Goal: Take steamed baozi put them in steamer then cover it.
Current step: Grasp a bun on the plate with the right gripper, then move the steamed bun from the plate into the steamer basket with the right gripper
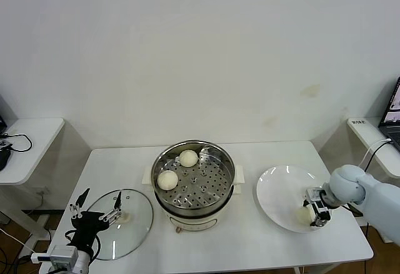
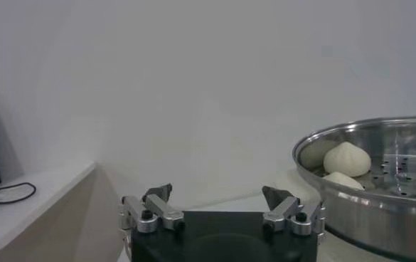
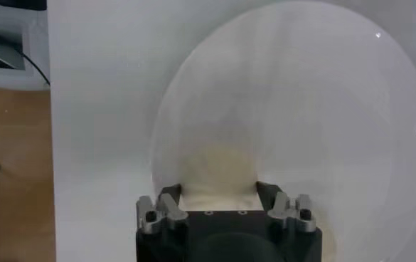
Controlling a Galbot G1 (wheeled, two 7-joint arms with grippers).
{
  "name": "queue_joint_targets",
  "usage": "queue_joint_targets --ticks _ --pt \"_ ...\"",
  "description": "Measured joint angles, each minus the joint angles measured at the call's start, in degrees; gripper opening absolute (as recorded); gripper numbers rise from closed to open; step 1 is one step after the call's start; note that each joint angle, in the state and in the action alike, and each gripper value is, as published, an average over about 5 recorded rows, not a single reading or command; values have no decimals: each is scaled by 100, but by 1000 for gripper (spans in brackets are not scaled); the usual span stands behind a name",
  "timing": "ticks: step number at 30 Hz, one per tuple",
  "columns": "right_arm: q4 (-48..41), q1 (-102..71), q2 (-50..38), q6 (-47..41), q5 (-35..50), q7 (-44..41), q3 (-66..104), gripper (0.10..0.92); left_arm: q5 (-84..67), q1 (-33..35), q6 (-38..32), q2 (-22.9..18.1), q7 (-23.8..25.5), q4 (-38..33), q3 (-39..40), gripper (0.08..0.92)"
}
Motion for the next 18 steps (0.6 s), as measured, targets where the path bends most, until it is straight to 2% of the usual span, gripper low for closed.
queue_joint_targets --ticks 10,18 --pt "123 327 -98 -36 169 -120 -81 617 -3 11 -3 15 -1 -37 -9 823" --pt "240 1323 -175 -61 575 -216 -451 619 -13 -17 -7 24 0 -55 15 823"
